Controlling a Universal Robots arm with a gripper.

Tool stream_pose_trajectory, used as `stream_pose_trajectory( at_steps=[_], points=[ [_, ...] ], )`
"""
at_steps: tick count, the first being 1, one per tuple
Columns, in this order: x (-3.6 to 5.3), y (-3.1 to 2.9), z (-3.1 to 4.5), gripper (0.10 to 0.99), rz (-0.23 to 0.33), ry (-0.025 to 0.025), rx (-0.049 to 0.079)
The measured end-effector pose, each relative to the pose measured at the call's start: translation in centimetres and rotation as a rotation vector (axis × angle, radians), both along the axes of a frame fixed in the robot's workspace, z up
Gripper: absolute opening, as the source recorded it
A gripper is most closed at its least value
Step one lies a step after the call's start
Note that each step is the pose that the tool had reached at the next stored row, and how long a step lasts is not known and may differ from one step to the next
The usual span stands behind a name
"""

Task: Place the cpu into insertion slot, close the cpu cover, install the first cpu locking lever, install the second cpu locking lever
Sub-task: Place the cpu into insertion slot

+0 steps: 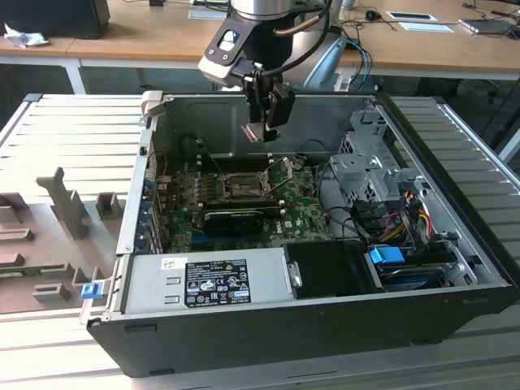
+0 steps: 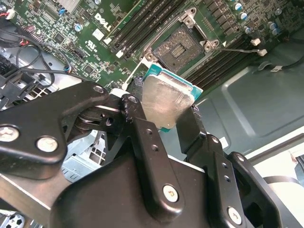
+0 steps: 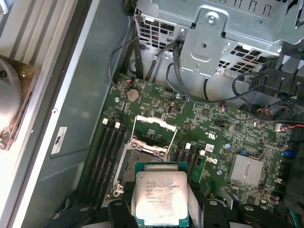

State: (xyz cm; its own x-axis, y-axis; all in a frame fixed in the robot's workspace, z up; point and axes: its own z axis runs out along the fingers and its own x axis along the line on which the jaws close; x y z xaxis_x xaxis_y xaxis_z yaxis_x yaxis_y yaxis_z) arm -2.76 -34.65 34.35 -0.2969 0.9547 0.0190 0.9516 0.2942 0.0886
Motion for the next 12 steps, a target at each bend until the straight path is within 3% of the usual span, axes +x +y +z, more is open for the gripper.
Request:
stream_pose_trajectory(
  at_steps=[12],
  points=[
    [-0.05,0.0,-0.36,0.525,-0.001,-0.0001,0.0]
  ],
)
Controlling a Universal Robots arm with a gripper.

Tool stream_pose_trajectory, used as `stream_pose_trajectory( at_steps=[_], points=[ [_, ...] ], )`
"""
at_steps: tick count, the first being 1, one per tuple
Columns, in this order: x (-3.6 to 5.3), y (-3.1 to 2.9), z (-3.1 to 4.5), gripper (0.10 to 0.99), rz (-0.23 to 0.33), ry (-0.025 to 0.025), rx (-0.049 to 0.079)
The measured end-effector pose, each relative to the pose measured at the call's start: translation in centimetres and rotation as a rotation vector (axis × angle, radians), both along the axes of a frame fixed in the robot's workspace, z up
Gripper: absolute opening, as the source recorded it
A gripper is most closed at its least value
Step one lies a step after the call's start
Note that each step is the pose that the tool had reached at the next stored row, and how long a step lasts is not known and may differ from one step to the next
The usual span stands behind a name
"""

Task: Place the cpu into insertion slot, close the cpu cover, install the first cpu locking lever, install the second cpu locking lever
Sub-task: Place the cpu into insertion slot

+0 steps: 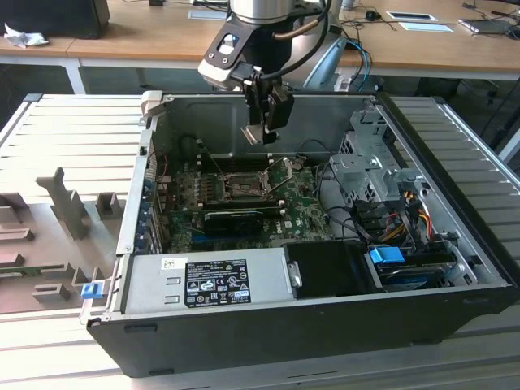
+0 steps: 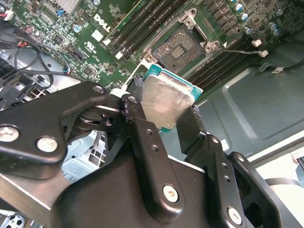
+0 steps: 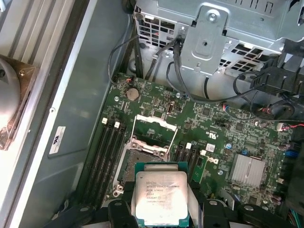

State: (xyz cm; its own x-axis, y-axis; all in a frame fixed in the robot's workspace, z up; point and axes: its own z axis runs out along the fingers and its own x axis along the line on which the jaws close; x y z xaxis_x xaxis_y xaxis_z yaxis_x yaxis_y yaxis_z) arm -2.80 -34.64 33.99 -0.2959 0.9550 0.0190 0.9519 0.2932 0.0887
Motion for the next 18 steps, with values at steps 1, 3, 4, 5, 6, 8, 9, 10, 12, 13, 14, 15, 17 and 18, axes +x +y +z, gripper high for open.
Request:
stream_pose_trajectory(
  at_steps=[1,3,4,5,6,8,9,10,12,13,14,15,17,18],
  points=[
    [0.0,0.0,-0.04,0.525,0.0,-0.0001,0.0],
    [-0.01,0.0,-0.08,0.525,0.0,0.0,0.0],
    [-0.02,0.0,-0.1,0.525,0.0,0.0,0.0],
    [-0.03,0.0,-0.13,0.525,0.0,-0.0001,0.0],
    [-0.04,0.0,-0.15,0.525,0.0,-0.0001,0.0],
    [-0.06,0.0,-0.23,0.525,-0.001,-0.0001,0.0],
    [-0.07,0.0,-0.28,0.525,-0.001,0.0,0.0],
    [-0.08,0.0,-0.32,0.525,-0.001,0.0,0.0],
    [-0.11,0.0,-0.46,0.525,-0.001,0.0,0.0],
    [-0.11,0.0,-0.51,0.525,-0.001,0.0,0.0],
    [-0.12,0.0,-0.54,0.525,-0.001,0.0,0.0],
    [-0.12,0.0,-0.59,0.525,-0.001,0.0,0.0],
    [-0.13,0.0,-0.64,0.525,-0.001,0.0,0.0],
    [-0.13,0.0,-0.67,0.525,-0.001,0.0,0.0]
  ],
)
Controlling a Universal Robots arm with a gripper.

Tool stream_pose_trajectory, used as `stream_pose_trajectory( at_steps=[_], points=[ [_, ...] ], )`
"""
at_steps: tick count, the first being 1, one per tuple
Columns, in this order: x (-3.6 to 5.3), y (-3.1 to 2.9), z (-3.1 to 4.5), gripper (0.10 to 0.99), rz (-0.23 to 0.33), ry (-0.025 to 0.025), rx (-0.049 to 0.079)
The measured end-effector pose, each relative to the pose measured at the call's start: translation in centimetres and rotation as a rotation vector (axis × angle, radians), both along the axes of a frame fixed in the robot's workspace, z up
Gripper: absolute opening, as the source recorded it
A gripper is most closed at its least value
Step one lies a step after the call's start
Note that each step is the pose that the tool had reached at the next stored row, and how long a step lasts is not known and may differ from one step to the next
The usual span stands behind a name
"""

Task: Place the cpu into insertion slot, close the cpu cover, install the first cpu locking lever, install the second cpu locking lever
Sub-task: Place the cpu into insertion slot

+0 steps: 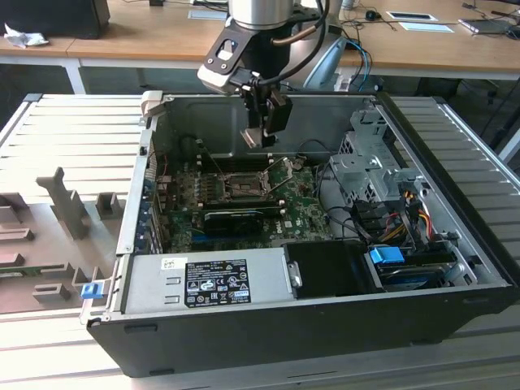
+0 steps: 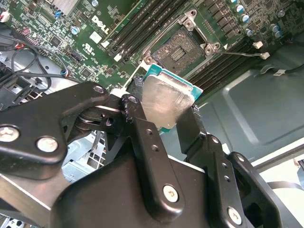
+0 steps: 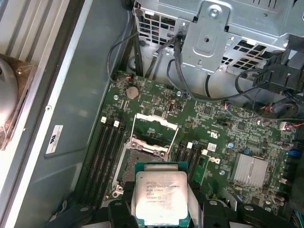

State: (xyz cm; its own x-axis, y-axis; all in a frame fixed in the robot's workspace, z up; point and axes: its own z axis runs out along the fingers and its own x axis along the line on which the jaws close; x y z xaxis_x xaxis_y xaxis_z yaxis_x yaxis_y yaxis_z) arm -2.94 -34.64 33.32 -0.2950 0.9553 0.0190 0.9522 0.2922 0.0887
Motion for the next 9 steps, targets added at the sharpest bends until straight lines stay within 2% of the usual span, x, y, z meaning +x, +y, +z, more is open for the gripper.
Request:
stream_pose_trajectory(
  at_steps=[9],
  points=[
    [-0.09,0.0,-0.51,0.525,-0.001,0.0,0.0]
  ],
)
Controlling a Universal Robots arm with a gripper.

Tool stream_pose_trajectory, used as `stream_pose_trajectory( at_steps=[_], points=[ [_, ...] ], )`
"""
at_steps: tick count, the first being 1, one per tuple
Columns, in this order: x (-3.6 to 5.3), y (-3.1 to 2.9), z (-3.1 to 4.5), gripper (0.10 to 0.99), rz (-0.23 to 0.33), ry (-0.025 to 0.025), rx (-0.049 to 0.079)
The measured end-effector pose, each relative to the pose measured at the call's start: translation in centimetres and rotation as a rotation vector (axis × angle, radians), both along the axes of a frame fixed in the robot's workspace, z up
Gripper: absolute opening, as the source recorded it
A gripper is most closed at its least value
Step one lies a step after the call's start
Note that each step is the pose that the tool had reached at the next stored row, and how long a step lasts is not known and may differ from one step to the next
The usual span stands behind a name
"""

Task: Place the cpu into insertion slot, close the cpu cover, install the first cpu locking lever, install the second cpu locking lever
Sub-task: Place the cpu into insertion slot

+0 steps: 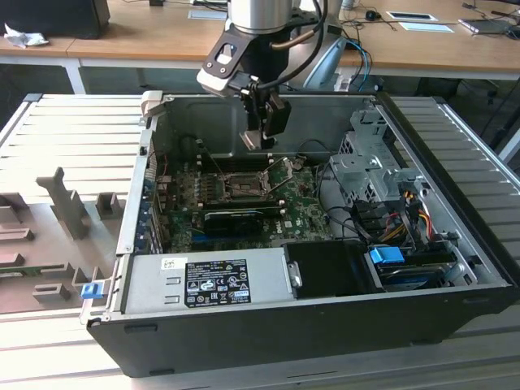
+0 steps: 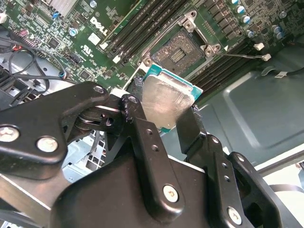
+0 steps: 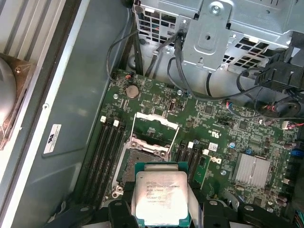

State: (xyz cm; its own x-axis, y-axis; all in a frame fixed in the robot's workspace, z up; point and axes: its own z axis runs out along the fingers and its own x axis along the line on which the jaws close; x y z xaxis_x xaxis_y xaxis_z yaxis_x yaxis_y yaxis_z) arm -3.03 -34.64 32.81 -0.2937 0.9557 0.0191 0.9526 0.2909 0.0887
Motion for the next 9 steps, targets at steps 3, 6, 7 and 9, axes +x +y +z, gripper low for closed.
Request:
stream_pose_trajectory(
  at_steps=[3,6,7,9],
  points=[
    [0.0,0.0,-0.1,0.525,-0.011,0.0,0.0],
    [0.0,0.0,-0.17,0.525,-0.038,0.0,0.0],
    [0.0,0.0,-0.19,0.525,-0.048,0.0,0.0],
    [0.0,0.0,-0.29,0.525,-0.077,-0.0001,0.0]
  ],
)
